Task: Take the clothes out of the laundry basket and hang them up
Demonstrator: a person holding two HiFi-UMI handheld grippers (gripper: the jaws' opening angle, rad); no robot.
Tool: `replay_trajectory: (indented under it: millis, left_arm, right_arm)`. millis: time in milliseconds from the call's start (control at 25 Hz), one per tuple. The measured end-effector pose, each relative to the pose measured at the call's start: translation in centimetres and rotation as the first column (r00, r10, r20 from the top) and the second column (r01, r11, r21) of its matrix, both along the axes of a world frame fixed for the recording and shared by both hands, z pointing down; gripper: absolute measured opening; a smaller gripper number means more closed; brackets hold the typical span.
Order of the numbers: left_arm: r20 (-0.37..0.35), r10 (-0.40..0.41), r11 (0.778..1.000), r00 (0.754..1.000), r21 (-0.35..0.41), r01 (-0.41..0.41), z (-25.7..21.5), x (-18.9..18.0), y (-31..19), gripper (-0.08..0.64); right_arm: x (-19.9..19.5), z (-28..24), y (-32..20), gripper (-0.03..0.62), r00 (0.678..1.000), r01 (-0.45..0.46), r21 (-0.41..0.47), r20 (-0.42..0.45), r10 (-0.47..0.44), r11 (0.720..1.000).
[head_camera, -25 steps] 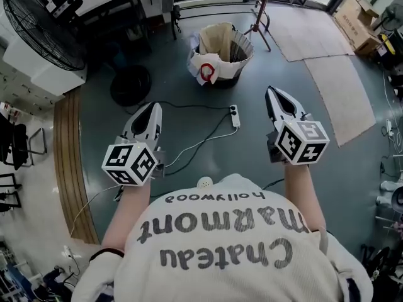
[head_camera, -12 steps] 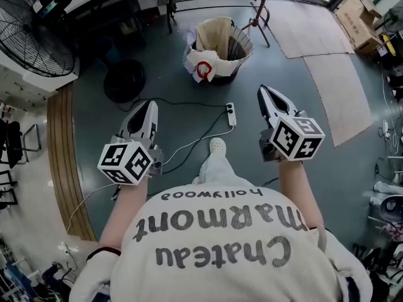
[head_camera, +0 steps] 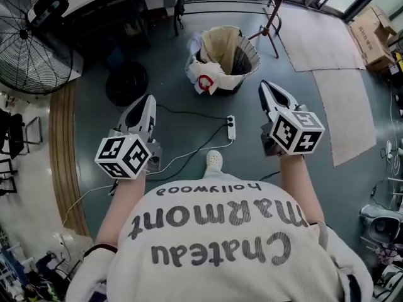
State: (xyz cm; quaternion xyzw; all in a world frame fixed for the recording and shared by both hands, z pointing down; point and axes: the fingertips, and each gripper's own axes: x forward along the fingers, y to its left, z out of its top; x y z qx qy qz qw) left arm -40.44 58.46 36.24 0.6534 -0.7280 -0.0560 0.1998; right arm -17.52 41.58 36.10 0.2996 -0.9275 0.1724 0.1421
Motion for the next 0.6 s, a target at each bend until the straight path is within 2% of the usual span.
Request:
replay_trajectory:
  millis: [200, 360, 600]
  left_arm:
    - [0.000, -0.071, 0.997, 0.997, 0.003, 0.071, -0.2, -1.0, -3.6, 0.008]
    - [-0.023, -0.129, 0.991, 0.991, -0.023, 0.129, 1.9, -1.6, -5.3, 0.008]
    - [-0.045, -0.096, 0.990, 0.994, -0.111, 0.091, 5.8, 0.0, -7.0, 0.008]
  right_arm:
    - [-1.3, 0.1, -5.0, 0.028, 0.999, 0.043, -0.022, 0.016, -0.043, 0.999]
    - [-2.2, 2.6, -7.3, 0.028, 0.996, 0.083, -0.066, -0.005, -0.084, 0.994]
    - [-2.4, 8.6, -7.8, 0.028, 0.992, 0.103, -0.203, -0.048, -0.115, 0.974]
